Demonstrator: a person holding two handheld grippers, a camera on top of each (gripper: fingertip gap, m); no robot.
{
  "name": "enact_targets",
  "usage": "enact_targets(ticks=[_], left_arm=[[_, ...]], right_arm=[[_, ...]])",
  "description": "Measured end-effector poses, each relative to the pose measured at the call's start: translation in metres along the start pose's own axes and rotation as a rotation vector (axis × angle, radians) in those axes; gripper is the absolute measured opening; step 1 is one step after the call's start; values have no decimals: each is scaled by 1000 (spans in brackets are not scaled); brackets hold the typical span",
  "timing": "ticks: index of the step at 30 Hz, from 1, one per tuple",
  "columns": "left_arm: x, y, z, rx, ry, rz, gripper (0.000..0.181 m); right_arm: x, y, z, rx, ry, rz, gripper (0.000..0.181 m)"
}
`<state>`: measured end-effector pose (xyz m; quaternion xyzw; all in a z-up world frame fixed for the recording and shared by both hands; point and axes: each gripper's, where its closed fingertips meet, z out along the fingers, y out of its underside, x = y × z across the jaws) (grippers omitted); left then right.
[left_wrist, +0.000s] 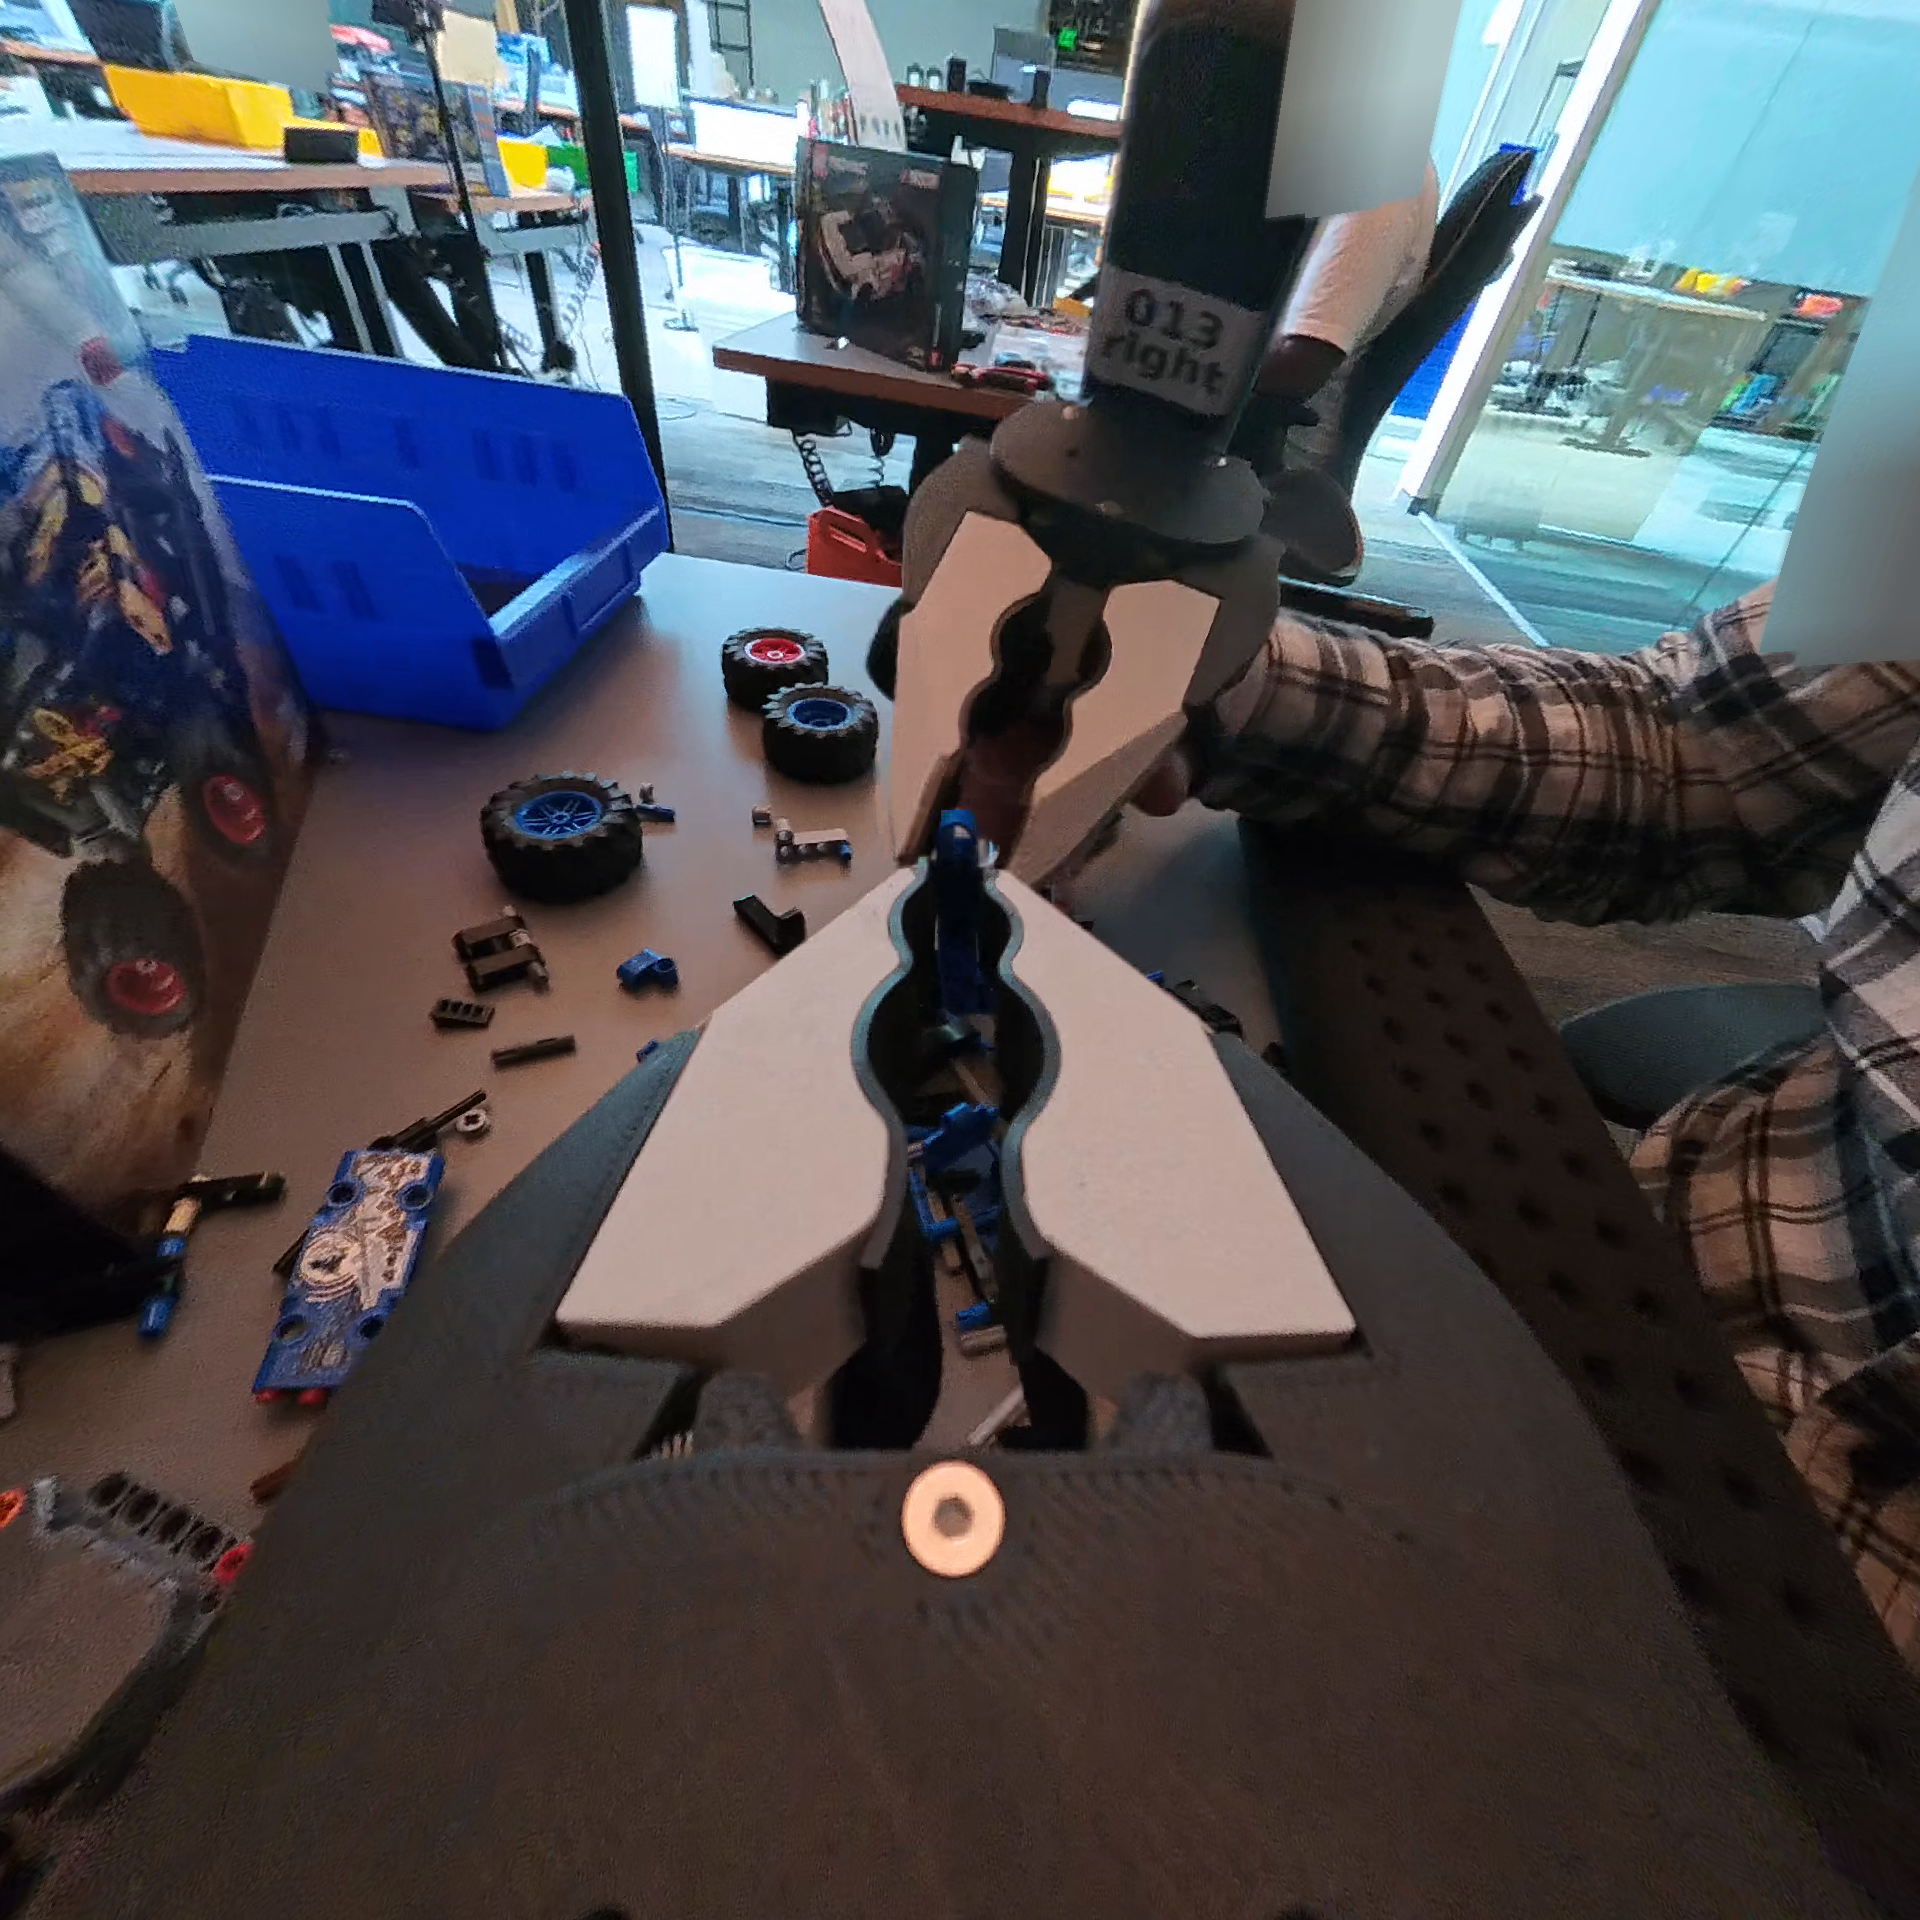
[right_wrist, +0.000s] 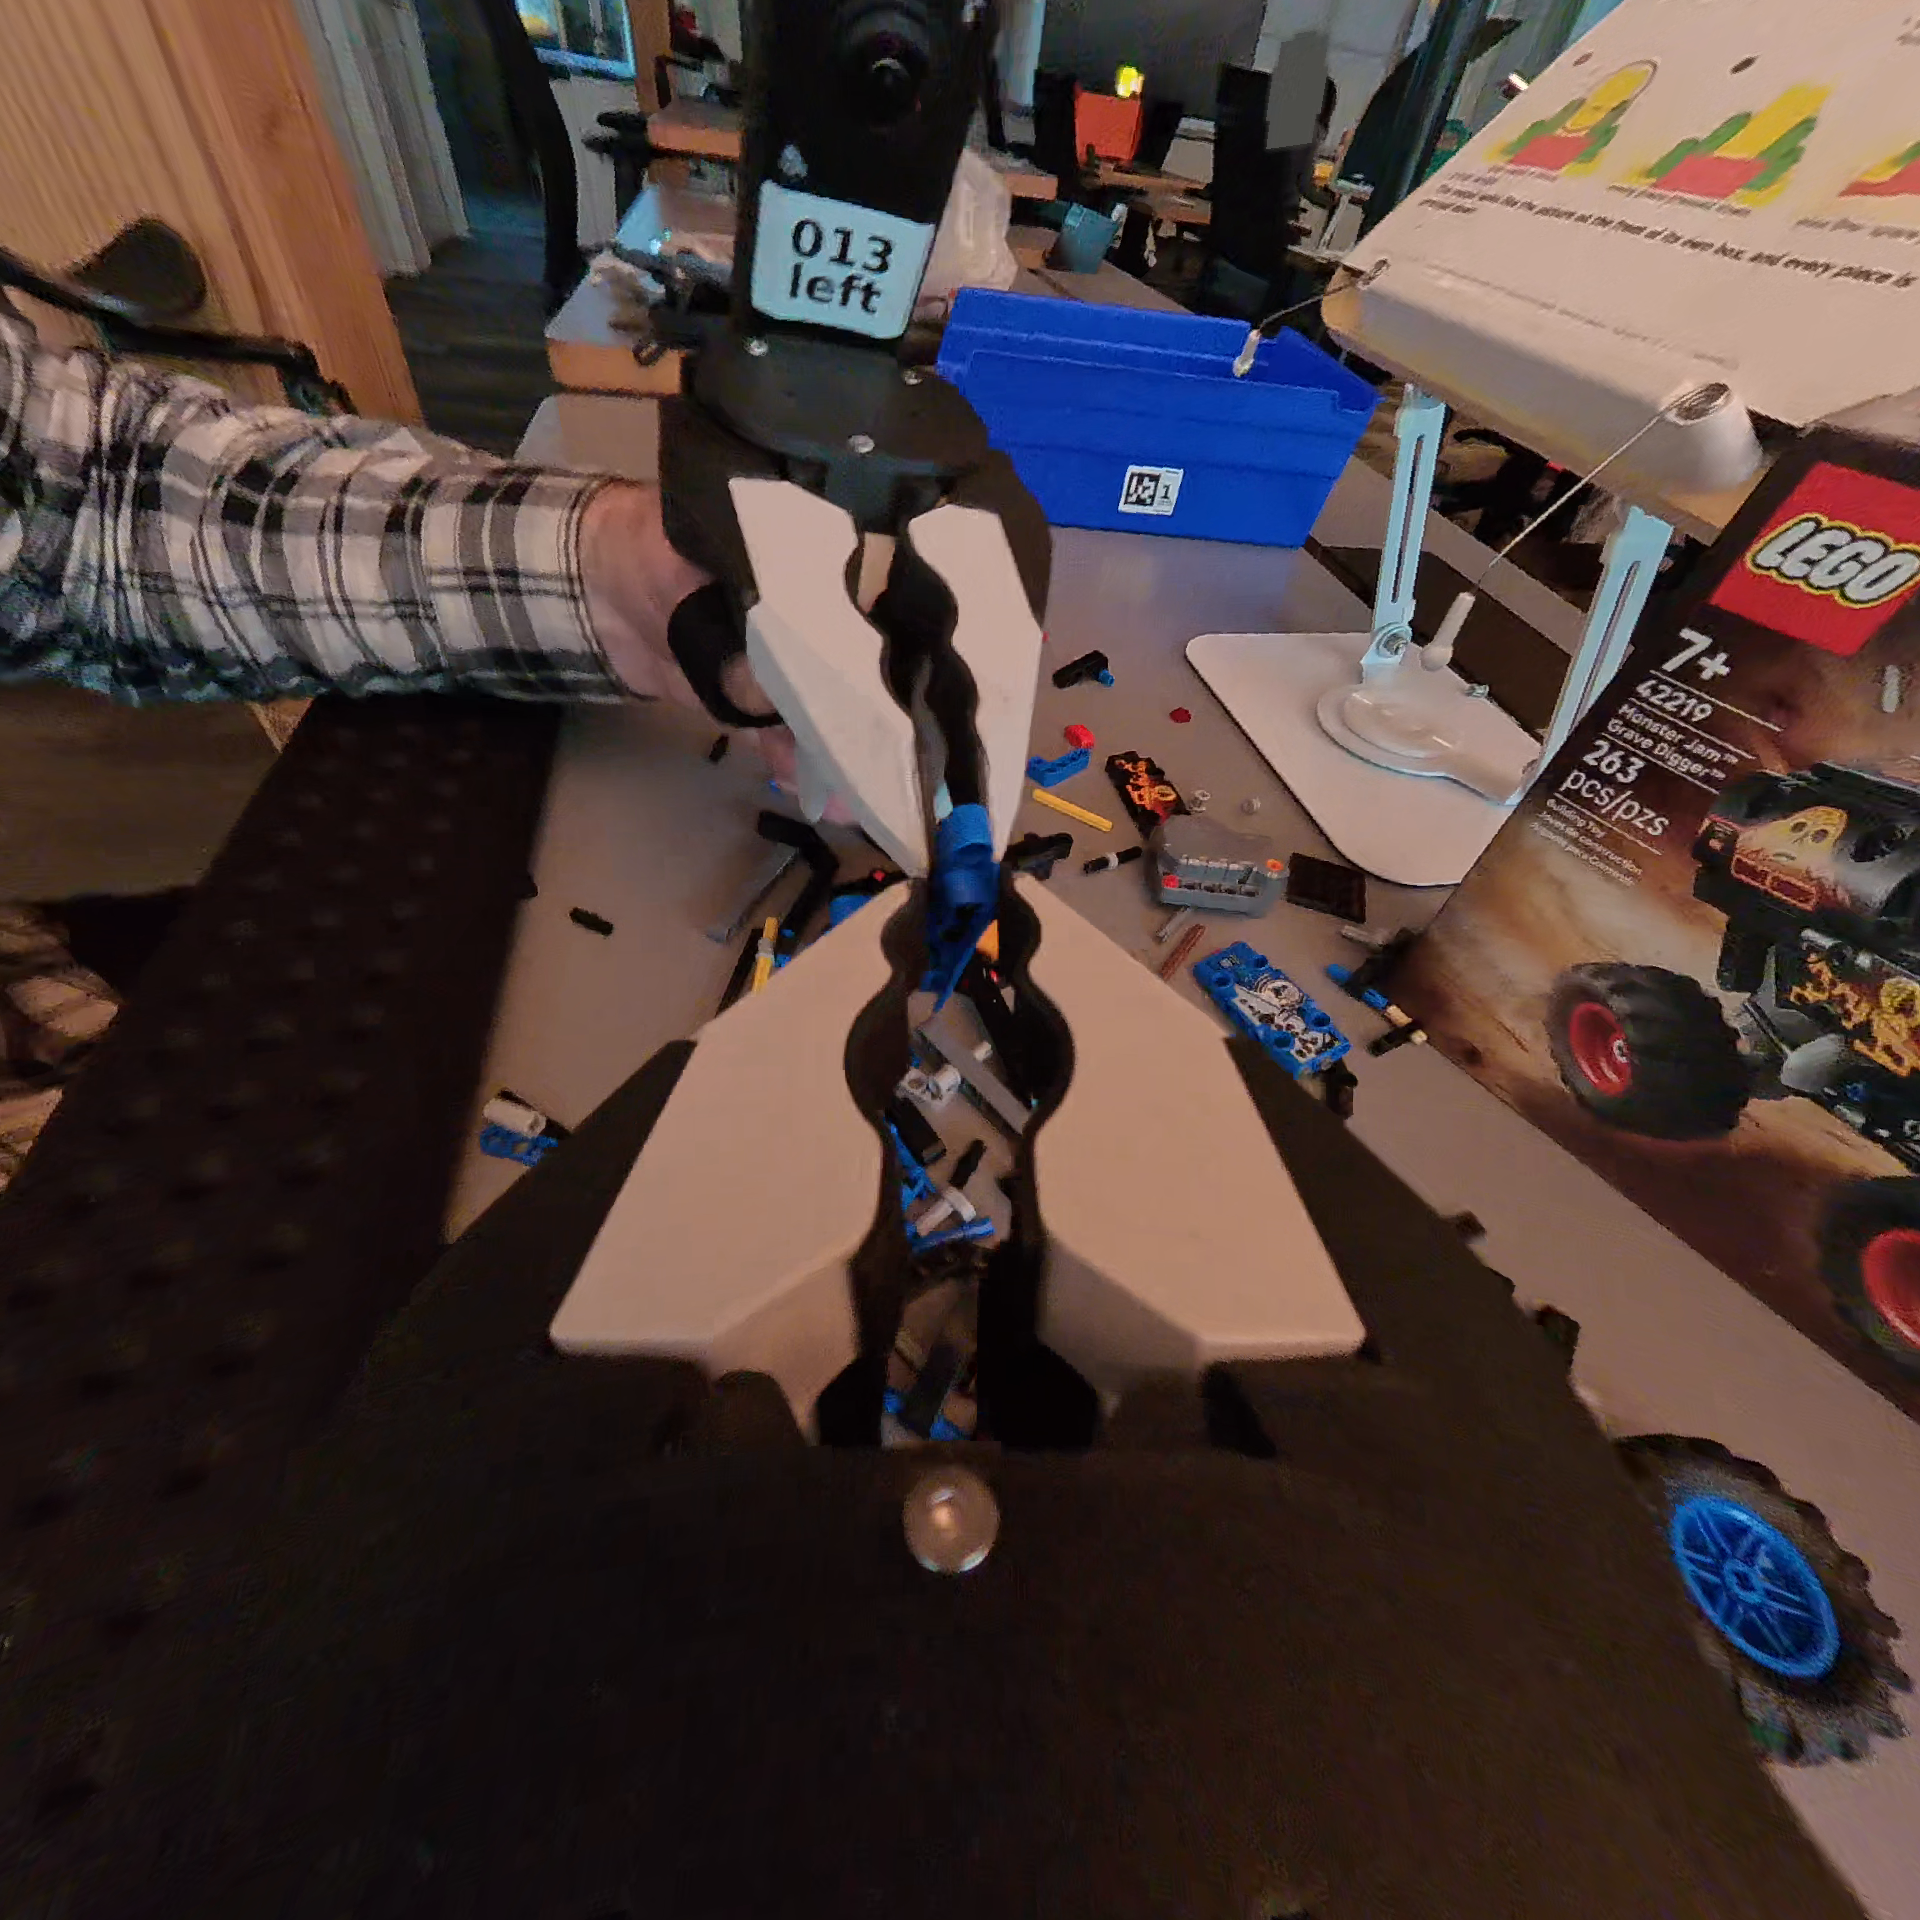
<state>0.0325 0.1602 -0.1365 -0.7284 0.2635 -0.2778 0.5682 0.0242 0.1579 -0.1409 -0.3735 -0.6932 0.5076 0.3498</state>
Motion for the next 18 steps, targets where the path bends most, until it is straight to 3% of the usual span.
enact_targets(ticks=[14, 18], left_arm=[[30, -8, -3, -21, 61, 179, 3], [26, -12, -13, 5, 54, 177, 4]], right_arm=[[-26, -12, -15, 84, -171, -40, 5], [-22, -11, -21, 87, -159, -34, 5]])
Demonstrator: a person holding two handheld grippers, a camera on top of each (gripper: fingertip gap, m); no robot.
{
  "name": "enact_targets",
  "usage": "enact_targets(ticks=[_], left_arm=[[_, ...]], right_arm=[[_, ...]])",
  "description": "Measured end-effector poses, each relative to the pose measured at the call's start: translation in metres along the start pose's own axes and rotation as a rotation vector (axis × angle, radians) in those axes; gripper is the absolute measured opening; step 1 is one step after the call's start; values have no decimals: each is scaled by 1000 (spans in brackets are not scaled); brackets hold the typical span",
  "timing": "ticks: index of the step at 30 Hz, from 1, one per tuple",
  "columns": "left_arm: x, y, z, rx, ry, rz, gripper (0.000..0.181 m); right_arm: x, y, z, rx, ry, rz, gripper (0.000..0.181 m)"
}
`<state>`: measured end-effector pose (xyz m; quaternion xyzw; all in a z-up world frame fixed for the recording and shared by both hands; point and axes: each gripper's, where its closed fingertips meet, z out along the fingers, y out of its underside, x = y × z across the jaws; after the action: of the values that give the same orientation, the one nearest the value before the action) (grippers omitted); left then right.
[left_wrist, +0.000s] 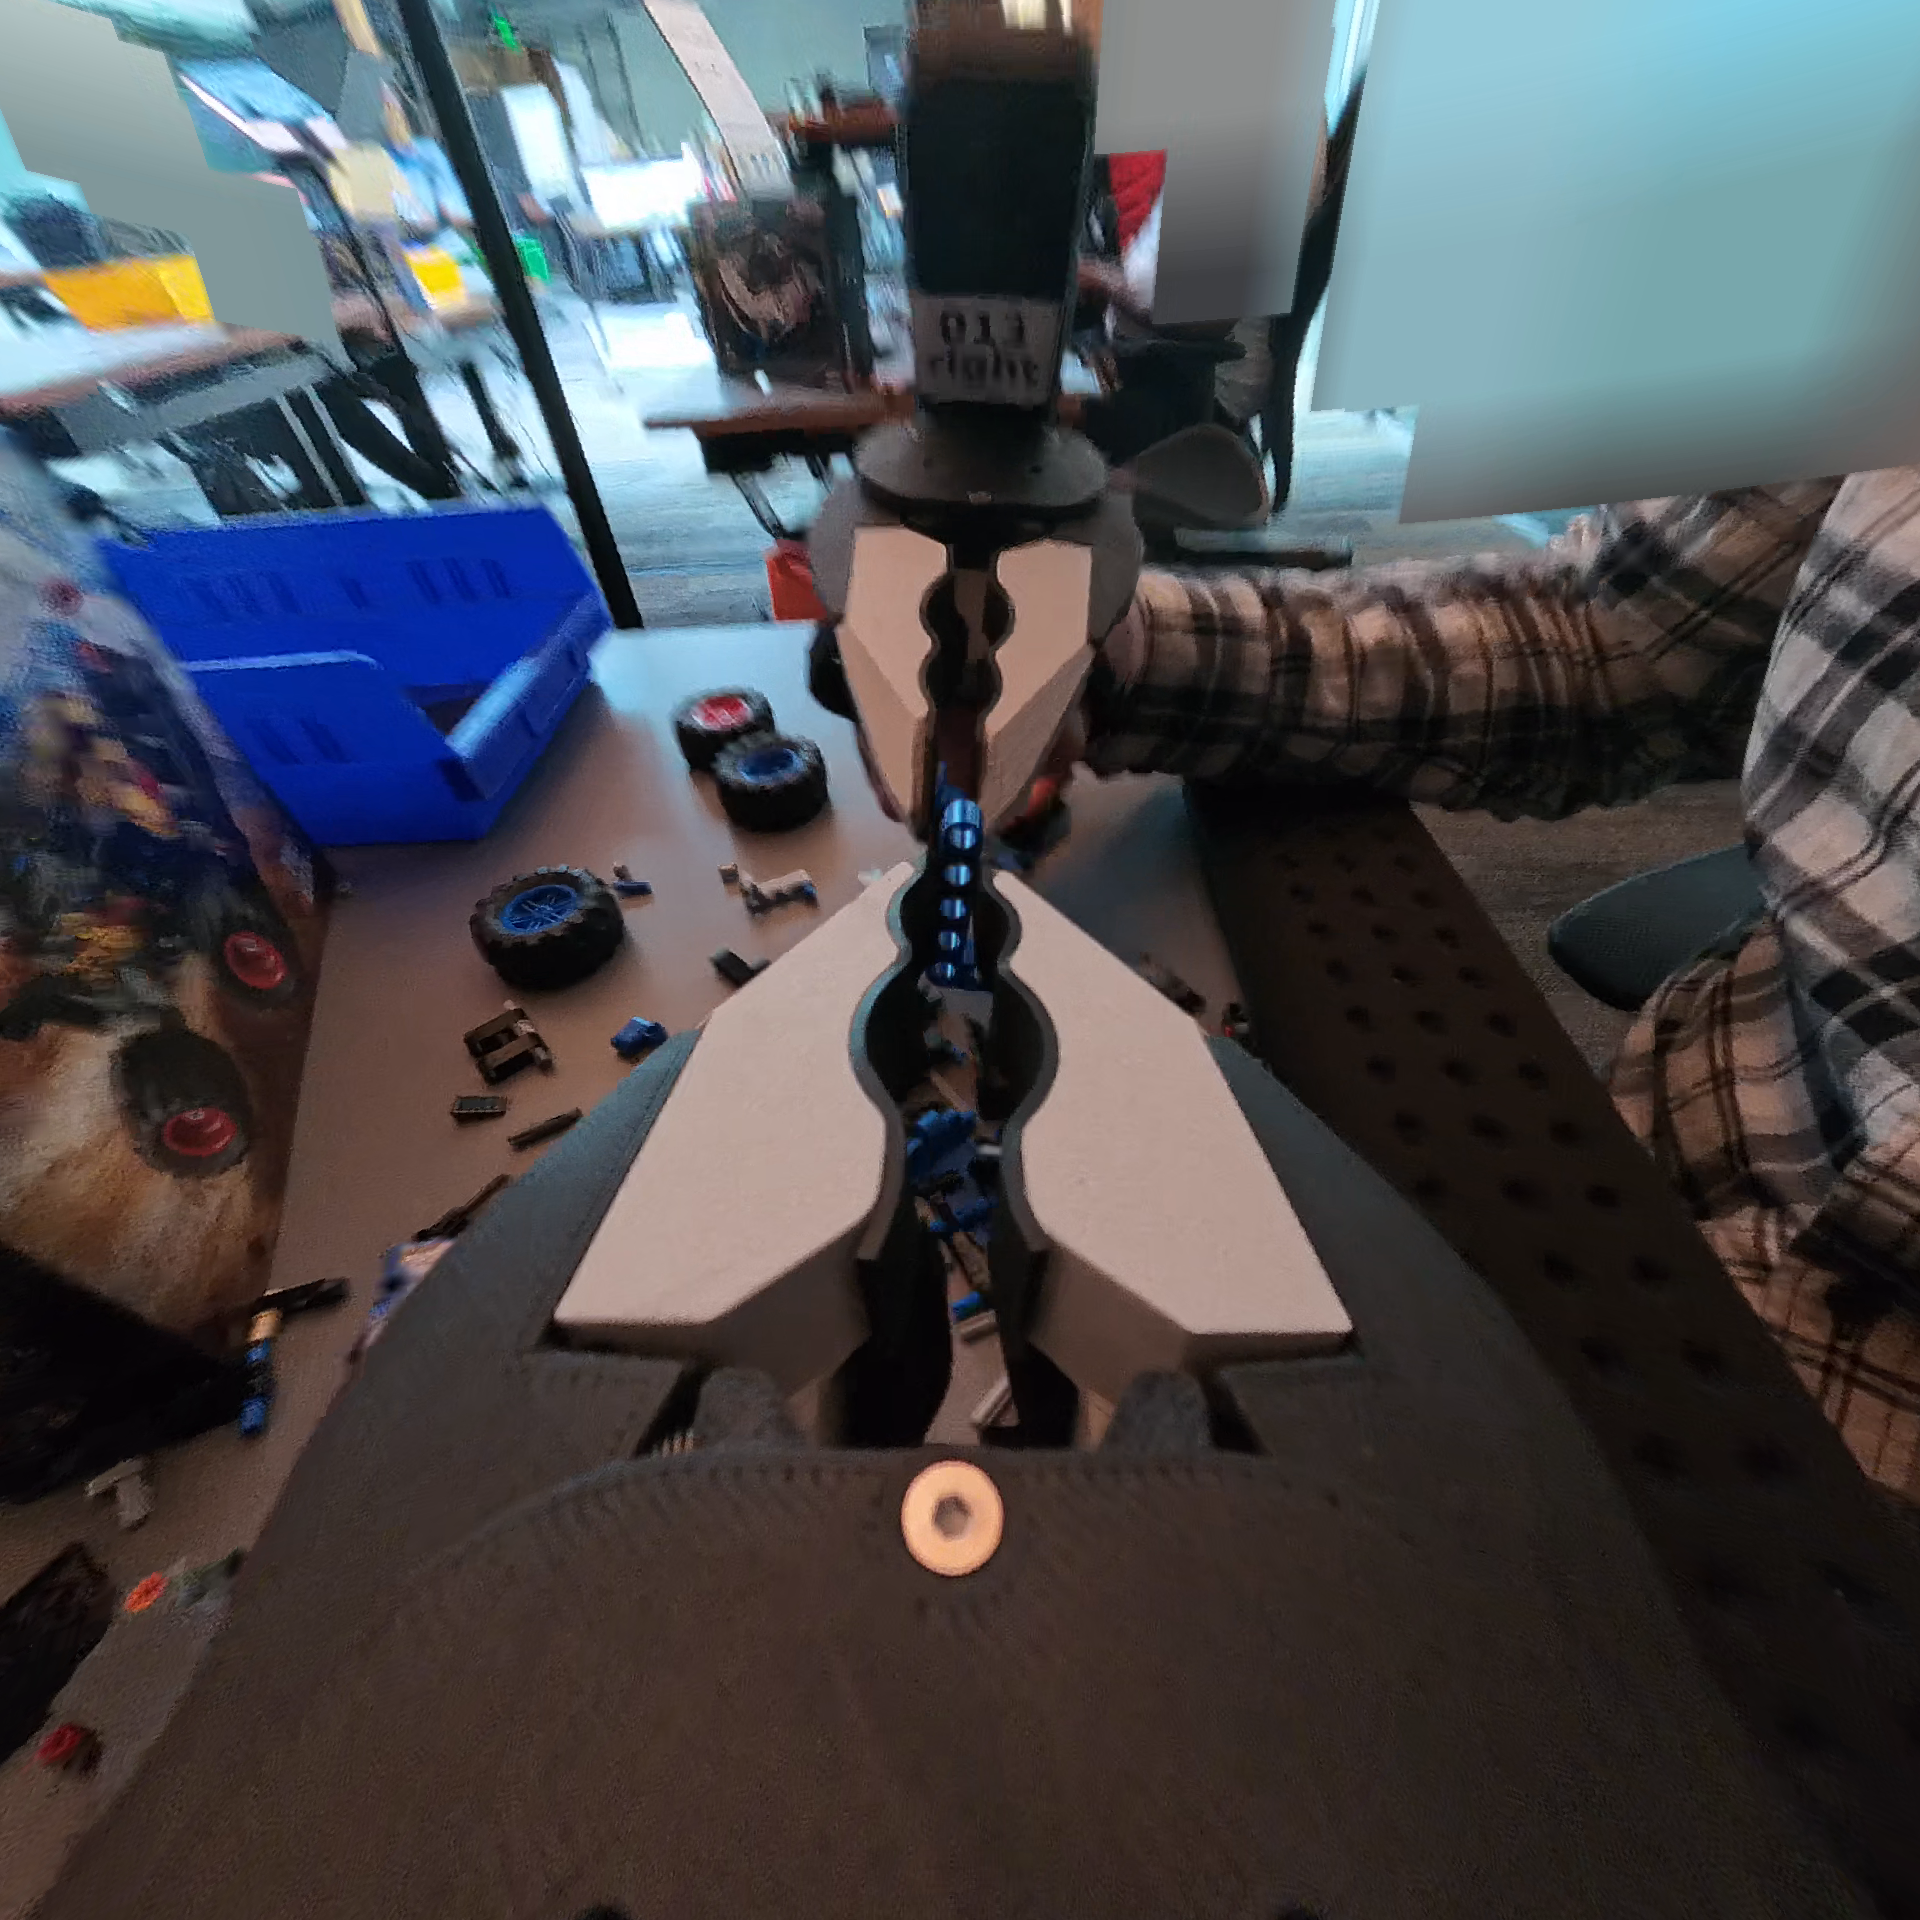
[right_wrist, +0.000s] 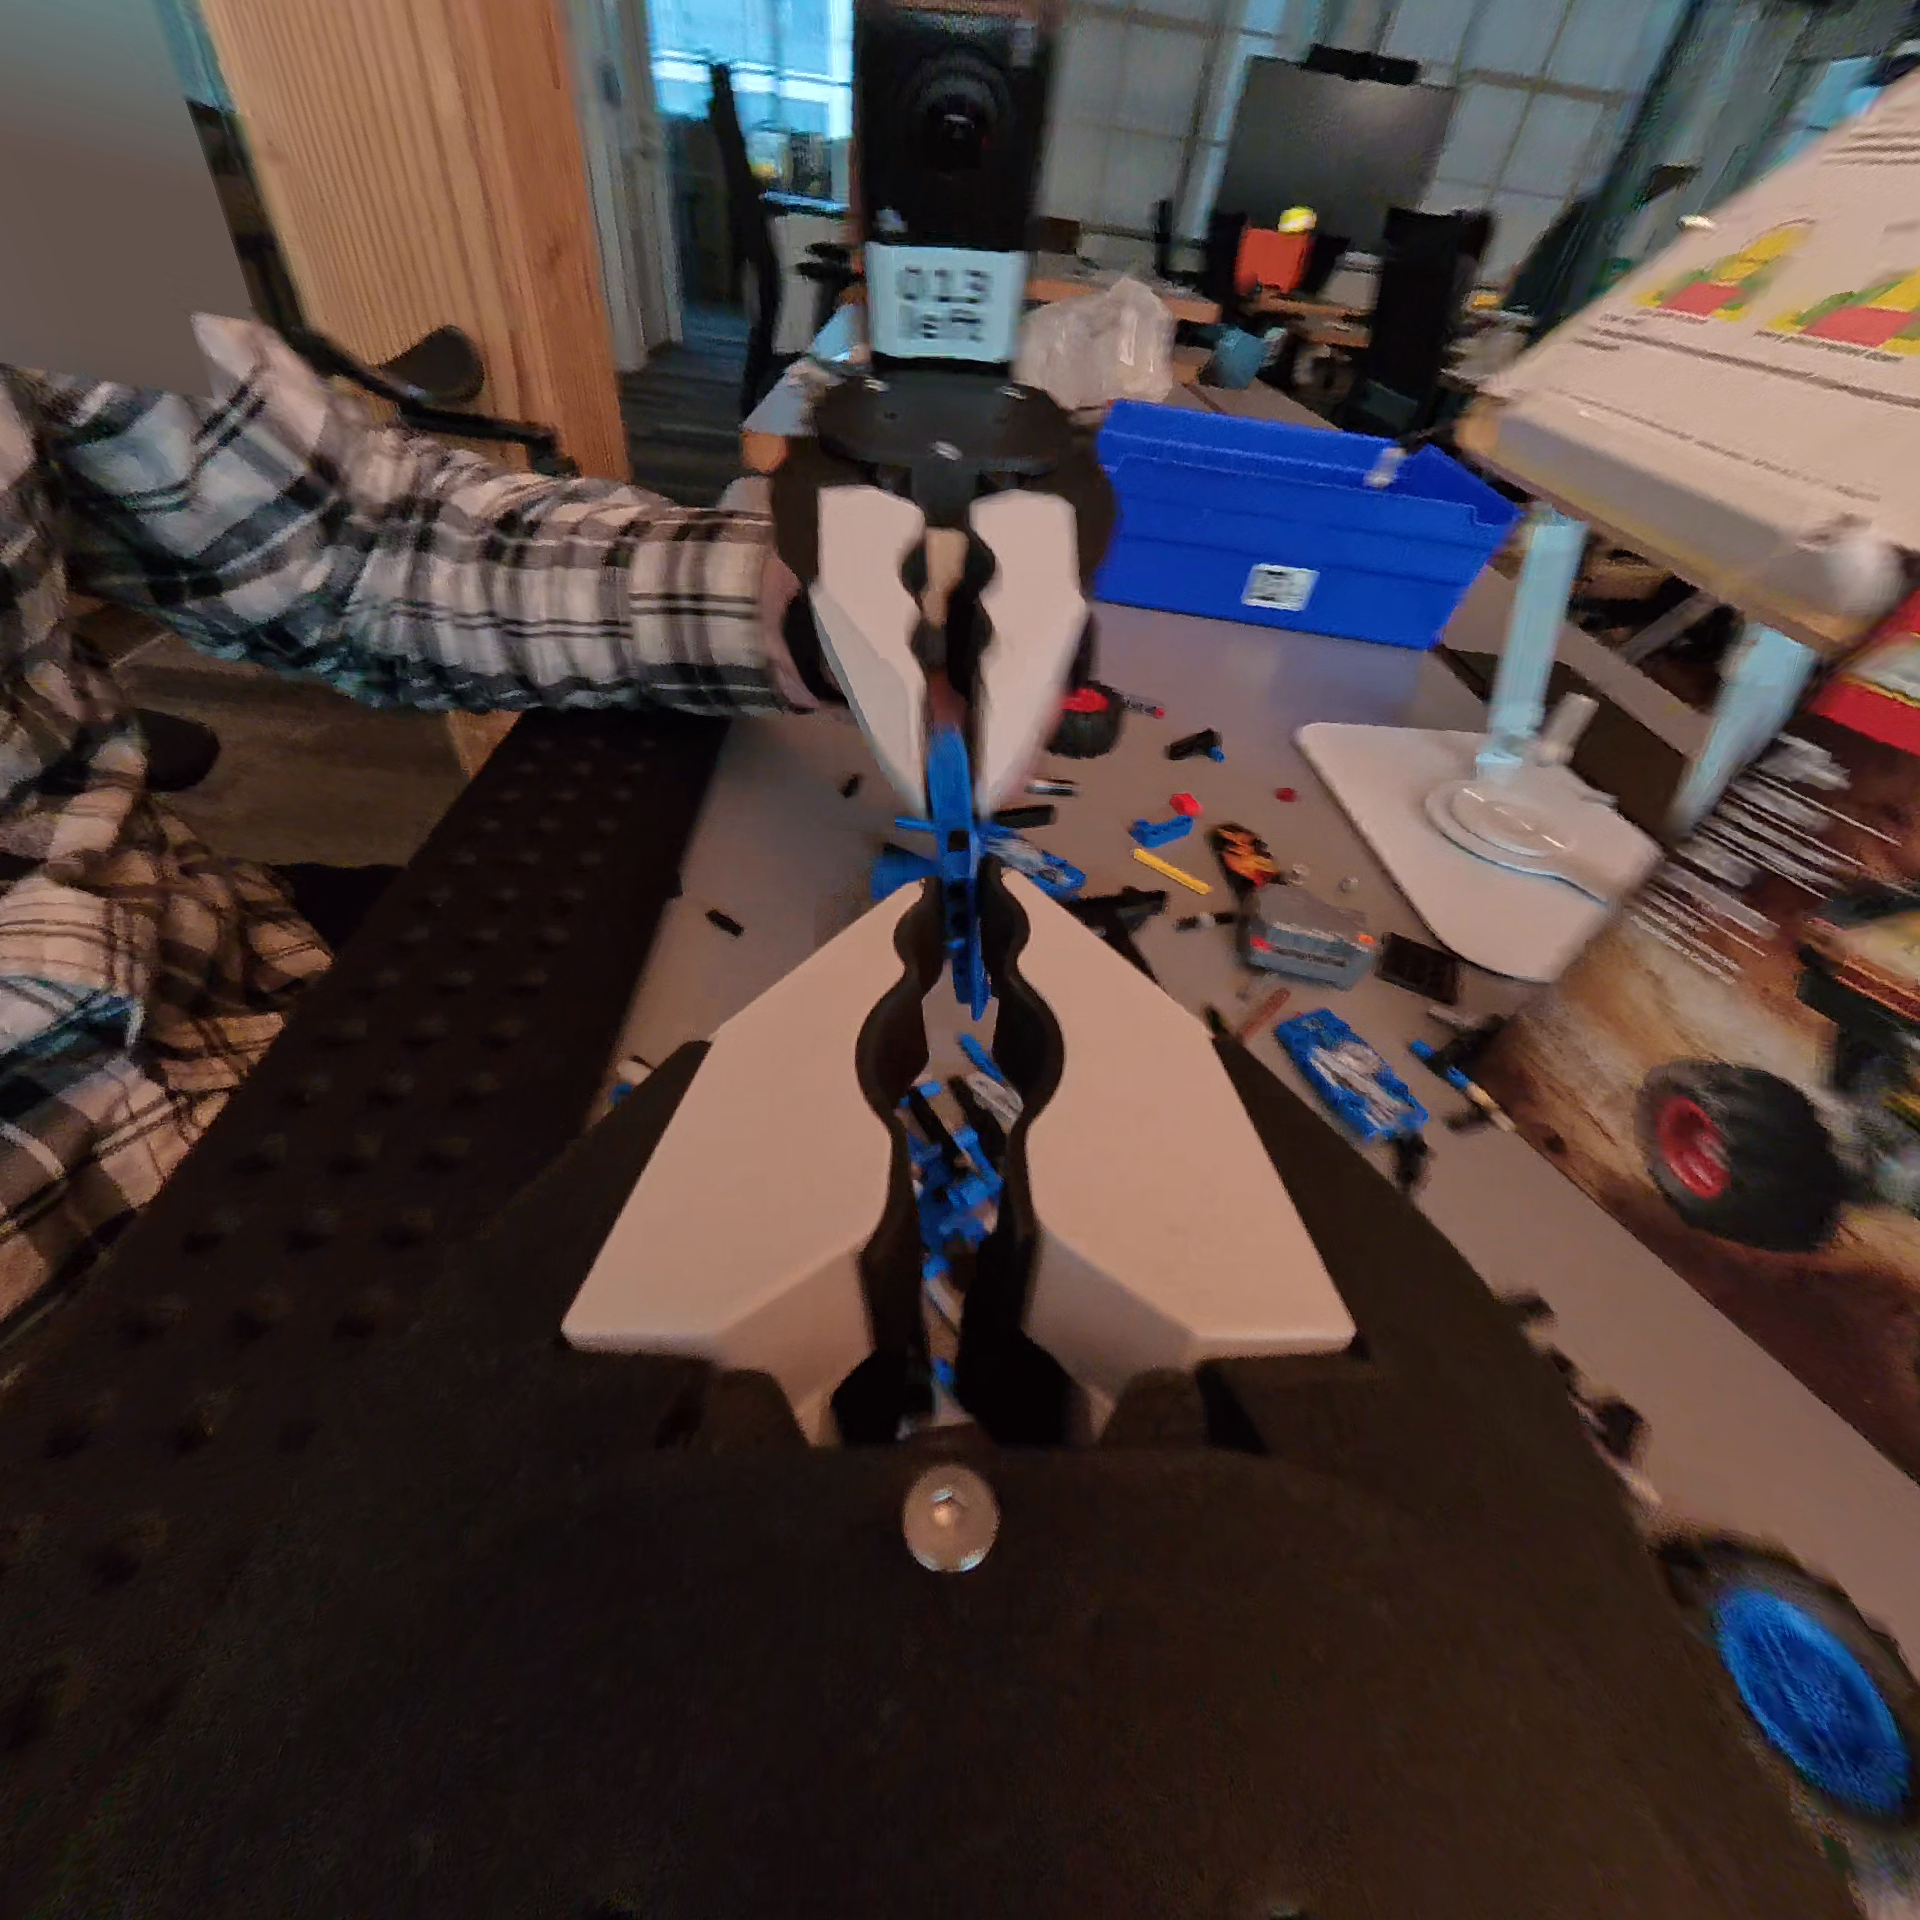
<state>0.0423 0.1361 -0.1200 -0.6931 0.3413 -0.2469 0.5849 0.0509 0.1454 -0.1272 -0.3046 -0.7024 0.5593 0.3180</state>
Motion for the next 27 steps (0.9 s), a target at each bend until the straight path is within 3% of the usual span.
enact_targets(ticks=[2, 3, 7, 10, 13, 17, 19, 23, 27], left_arm=[[-20, -27, -40, 163, -61, -54, 3], [-24, -29, -44, 155, -78, -37, 4], [-13, 18, -6, -64, 4, -65, 3], [-15, 44, -2, -182, -6, -63, 4], [-12, 65, 6, -278, 5, -68, 6], [-19, 73, 6, -322, -40, -51, 22], [-21, 66, 7, -315, -74, 5, 27], [-9, 22, 16, -147, -73, 62, 18], [0, 10, 26, -95, -41, 65, 12]], right_arm=[[18, -11, -33, 116, 62, 62, 3], [21, -16, -37, 126, 79, 53, 4], [7, 7, -7, -17, 14, 53, 5], [13, -2, -22, 97, -4, 139, 5], [14, -1, -19, 113, -29, 195, 5], [14, -1, -21, 152, -68, 258, 5], [16, 0, -20, 141, -56, 250, 6], [10, 6, -11, 83, -56, 205, 5], [5, 7, -5, 60, -65, 173, 5]])
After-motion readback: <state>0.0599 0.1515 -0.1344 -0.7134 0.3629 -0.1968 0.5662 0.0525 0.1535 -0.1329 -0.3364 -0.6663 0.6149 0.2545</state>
